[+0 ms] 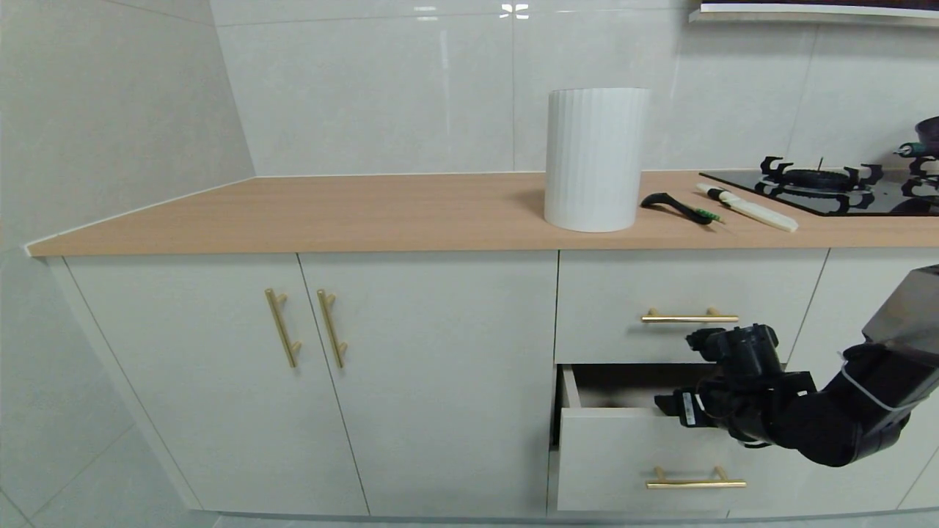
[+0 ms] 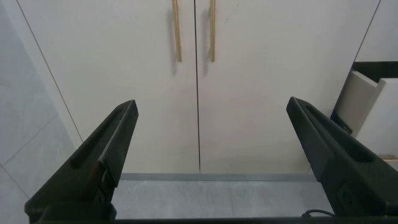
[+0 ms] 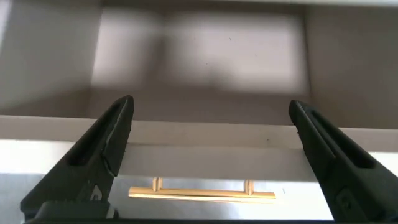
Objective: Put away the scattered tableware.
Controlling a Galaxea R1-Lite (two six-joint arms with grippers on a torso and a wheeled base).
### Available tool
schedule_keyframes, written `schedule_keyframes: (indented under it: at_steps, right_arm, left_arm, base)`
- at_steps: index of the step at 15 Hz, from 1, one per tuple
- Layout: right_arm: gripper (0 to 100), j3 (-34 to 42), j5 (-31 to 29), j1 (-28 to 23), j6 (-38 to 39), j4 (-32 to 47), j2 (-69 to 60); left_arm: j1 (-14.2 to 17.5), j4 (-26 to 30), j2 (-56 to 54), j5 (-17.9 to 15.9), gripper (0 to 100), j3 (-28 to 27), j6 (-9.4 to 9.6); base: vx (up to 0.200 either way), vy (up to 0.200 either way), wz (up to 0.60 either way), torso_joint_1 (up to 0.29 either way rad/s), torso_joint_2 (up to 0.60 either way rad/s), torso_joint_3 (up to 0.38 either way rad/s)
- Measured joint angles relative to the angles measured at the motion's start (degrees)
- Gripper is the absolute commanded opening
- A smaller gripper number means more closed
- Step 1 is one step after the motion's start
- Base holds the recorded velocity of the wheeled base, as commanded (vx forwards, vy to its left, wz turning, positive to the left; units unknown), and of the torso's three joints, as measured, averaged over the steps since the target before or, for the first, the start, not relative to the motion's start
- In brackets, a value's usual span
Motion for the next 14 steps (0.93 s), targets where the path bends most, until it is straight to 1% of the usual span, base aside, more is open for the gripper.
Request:
schedule_keyframes:
  at_steps: [3, 5, 8, 14]
  right_arm:
    - [100, 0.3, 0.1, 0.0, -2.9, 5.6, -2.3]
    - [100, 0.6, 0.1, 0.0, -4.0, 7.5, -3.3]
    - [100, 1.9, 0.1, 0.2, -7.9, 11.4, -5.4]
    - [100, 2.8, 0.0, 1.8, -10.7, 22.2, -11.7]
  left_arm:
    - [0.0, 0.0, 0.0, 0.0, 100, 0.0, 0.01]
    - [0.0, 0.0, 0.0, 0.0, 100, 0.0, 0.01]
    - [0.0, 0.0, 0.0, 0.0, 100, 0.0, 0.00]
    - [0.0, 0.0, 0.0, 0.0, 100, 0.0, 0.01]
  base:
    - [0.000, 0.000, 0.00, 0.000, 0.00, 0.000]
    - [0.000, 0.000, 0.00, 0.000, 0.00, 0.000]
    - [0.000, 0.000, 0.00, 0.000, 0.00, 0.000]
    - [0.000, 0.000, 0.00, 0.000, 0.00, 0.000]
